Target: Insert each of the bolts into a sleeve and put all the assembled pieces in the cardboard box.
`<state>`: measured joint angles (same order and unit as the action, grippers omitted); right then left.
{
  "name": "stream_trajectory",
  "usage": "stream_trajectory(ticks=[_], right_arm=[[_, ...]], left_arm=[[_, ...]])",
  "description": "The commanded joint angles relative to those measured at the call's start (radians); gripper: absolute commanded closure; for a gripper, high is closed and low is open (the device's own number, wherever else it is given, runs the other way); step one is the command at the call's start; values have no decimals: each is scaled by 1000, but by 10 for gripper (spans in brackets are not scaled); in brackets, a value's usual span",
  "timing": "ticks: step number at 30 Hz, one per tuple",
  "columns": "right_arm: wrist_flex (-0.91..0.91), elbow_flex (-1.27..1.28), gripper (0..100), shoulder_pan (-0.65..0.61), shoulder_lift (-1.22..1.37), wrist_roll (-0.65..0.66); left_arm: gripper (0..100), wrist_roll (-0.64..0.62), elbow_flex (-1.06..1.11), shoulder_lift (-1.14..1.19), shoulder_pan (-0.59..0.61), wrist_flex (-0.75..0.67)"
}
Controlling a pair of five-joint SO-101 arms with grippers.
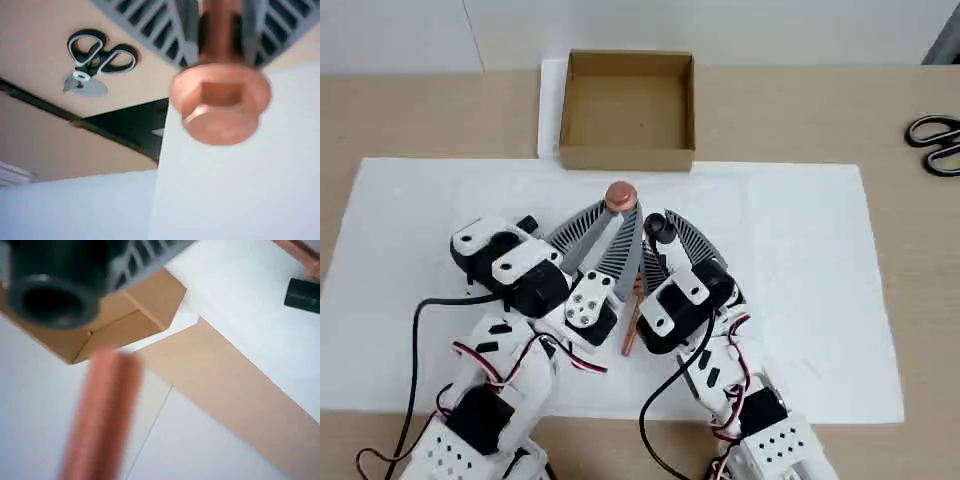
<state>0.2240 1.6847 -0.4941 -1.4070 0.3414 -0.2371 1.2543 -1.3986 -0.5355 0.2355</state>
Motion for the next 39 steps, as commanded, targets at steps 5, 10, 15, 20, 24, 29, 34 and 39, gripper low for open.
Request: stream_trajectory(ticks=[5, 10, 15, 20, 24, 29, 34, 39], right_arm=[[25, 0, 995, -4, -16, 5], [22, 3, 995, -4, -16, 5], [25, 0, 995, -4, -16, 6], [25, 0, 995, -4, -16, 6], [25, 0, 995, -4, -16, 6], [25, -2, 995, -4, -16, 6], [25, -2, 995, -4, -16, 6], [19, 0, 995, -4, -16, 8]], left_arm=[[994, -92, 28, -12, -2, -141], [994, -72, 70, 63, -2, -296], [994, -72, 73, 133, 0, -374], [994, -72, 73, 199, 38, -404], [994, -72, 74, 242, 57, -400], [994, -83, 73, 258, 46, -402], [994, -132, 65, 256, 41, -387], [994, -155, -25, 256, 40, -290]])
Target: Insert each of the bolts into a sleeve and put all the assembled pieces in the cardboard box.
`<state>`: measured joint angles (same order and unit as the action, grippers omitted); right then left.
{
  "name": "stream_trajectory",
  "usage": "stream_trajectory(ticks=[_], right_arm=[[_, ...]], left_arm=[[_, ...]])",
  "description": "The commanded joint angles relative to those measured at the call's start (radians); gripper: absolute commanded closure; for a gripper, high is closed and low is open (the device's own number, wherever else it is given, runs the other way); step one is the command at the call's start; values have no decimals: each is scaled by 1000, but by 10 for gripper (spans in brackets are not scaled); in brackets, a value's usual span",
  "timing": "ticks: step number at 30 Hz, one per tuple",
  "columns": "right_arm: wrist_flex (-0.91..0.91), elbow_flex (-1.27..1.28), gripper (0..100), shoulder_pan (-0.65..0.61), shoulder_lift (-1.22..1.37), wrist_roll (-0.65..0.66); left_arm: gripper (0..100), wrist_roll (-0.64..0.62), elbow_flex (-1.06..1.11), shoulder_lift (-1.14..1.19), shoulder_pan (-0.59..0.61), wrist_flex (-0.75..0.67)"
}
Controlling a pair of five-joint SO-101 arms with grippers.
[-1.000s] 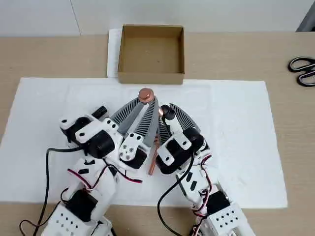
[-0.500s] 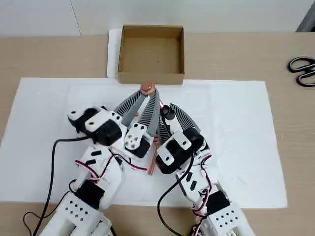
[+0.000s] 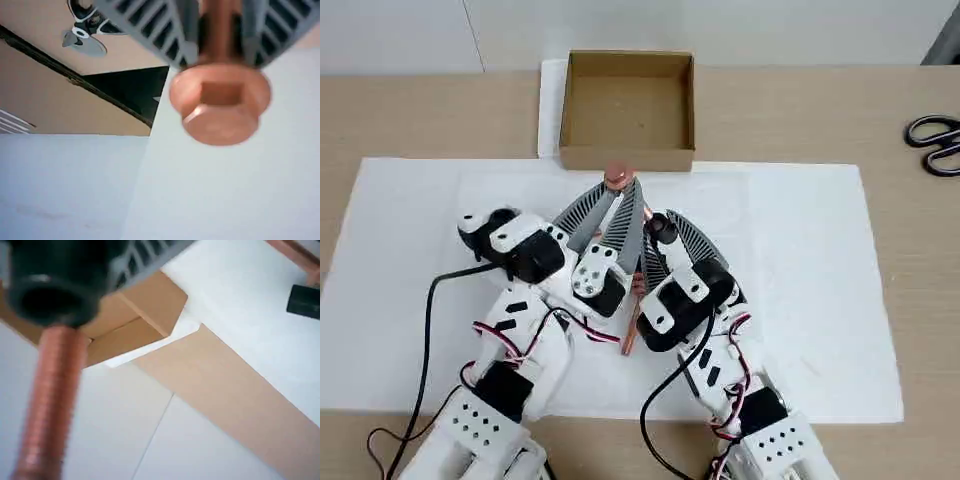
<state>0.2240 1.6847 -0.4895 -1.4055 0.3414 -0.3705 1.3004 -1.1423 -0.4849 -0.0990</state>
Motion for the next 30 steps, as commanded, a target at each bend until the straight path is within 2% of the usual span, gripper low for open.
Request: stream_trajectory(ticks=[1, 6, 16, 21, 23, 27, 30], right_arm=[[19, 0, 995, -8, -18, 8], [25, 0, 995, -8, -18, 8], [25, -2, 995, -8, -18, 8], [19, -35, 995, -7, -18, 8], [18, -54, 995, -7, -18, 8], [16, -54, 995, -7, -18, 9], [-38, -60, 995, -7, -18, 9]], left_arm=[[994, -37, -93, 0, -11, 74], [994, -115, -114, 2, -28, 196], [994, -118, -110, 8, -58, 221], [991, -118, -113, 2, -64, 428], [957, -118, -145, 2, -64, 505], [802, -117, -234, 8, -64, 629], [735, -49, -278, 3, -61, 707]])
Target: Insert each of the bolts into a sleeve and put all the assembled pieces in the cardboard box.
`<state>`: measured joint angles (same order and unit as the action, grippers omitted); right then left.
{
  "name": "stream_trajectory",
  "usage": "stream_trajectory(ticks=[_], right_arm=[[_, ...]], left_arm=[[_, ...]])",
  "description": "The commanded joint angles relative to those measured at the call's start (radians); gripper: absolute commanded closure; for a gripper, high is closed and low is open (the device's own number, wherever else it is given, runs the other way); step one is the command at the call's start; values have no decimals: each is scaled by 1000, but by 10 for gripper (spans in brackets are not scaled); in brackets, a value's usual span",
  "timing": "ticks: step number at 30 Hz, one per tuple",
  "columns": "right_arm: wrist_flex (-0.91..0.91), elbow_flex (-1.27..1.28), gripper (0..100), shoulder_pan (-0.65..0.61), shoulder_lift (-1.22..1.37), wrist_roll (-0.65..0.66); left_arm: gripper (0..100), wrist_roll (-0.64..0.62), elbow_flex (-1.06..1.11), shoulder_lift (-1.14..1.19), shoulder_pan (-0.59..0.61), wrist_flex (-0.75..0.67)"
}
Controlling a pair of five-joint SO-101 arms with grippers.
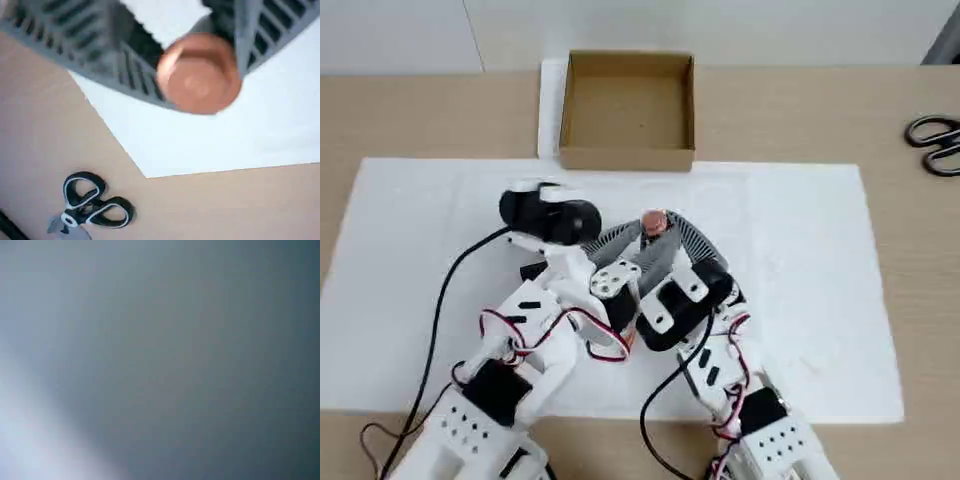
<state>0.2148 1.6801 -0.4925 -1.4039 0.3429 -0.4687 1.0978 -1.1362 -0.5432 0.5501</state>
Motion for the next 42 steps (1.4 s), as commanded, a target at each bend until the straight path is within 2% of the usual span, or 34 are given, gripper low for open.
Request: stream_trajectory(ticks=[1, 5, 11, 14, 17, 21, 27, 31, 36, 42], right_arm=[[-51, -57, 995, -4, -19, 8], [-130, -57, 995, -1, -19, 8], [-329, -157, 995, 30, -8, 6], [-441, -296, 995, 76, 36, 6], [-496, -439, 995, 119, 188, 5], [-492, -694, 995, 154, 535, 5], [-493, -1238, 995, 150, 1198, 5], [-501, -1679, 995, 150, 1613, 3], [-507, -2208, 995, 154, 2083, -35], [-670, -2786, 994, 163, 2526, -32]], left_arm=[[733, 72, -90, -5, 0, 77], [733, 169, -166, -8, 21, 83], [754, 362, -278, -9, 195, 87], [852, 417, -200, -77, 270, 84], [990, 417, -71, -195, 305, 83], [990, 417, 68, -407, 404, 84], [994, 417, 200, -701, 618, 84], [994, 417, 213, -675, 712, 84], [994, 416, 213, -683, 761, 86], [994, 416, 209, -683, 790, 87]])
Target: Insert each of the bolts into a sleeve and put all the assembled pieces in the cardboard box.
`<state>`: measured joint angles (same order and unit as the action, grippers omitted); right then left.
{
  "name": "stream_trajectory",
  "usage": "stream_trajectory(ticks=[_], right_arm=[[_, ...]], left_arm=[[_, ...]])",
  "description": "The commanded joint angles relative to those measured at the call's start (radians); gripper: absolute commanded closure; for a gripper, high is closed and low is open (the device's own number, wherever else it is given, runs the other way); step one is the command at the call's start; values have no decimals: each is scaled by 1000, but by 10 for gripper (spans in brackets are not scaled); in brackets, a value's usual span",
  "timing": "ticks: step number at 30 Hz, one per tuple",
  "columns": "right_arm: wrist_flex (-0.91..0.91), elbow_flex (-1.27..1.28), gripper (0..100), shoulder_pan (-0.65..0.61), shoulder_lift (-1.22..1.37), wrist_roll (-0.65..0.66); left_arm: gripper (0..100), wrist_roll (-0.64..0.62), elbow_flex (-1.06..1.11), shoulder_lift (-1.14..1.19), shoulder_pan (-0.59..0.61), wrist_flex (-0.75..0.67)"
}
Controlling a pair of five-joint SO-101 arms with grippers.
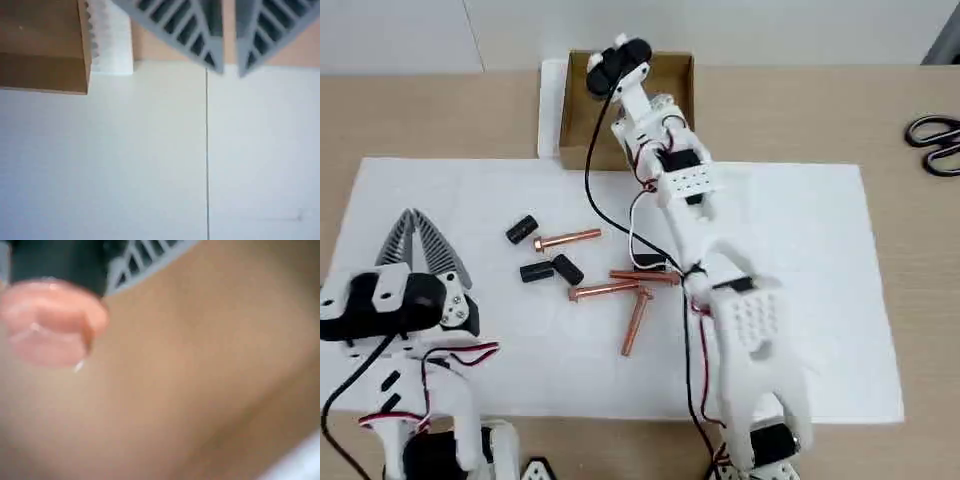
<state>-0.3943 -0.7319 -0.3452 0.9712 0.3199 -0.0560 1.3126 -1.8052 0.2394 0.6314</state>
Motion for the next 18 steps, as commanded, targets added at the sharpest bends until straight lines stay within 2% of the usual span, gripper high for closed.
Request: stream_trajectory(ticks=[1, 7, 11, 18], right_arm=[[-90, -463, 994, 18, 213, -9], [-280, -802, 965, 35, 435, -11], [-371, -848, 862, 44, 447, -12], [-498, -953, 853, 38, 441, -14]], left_arm=[[994, 3, -5, -14, 8, 6], [994, 3, -5, -14, 8, 6], [994, 3, -1, -14, 3, 6], [994, 3, -1, -14, 6, 8]])
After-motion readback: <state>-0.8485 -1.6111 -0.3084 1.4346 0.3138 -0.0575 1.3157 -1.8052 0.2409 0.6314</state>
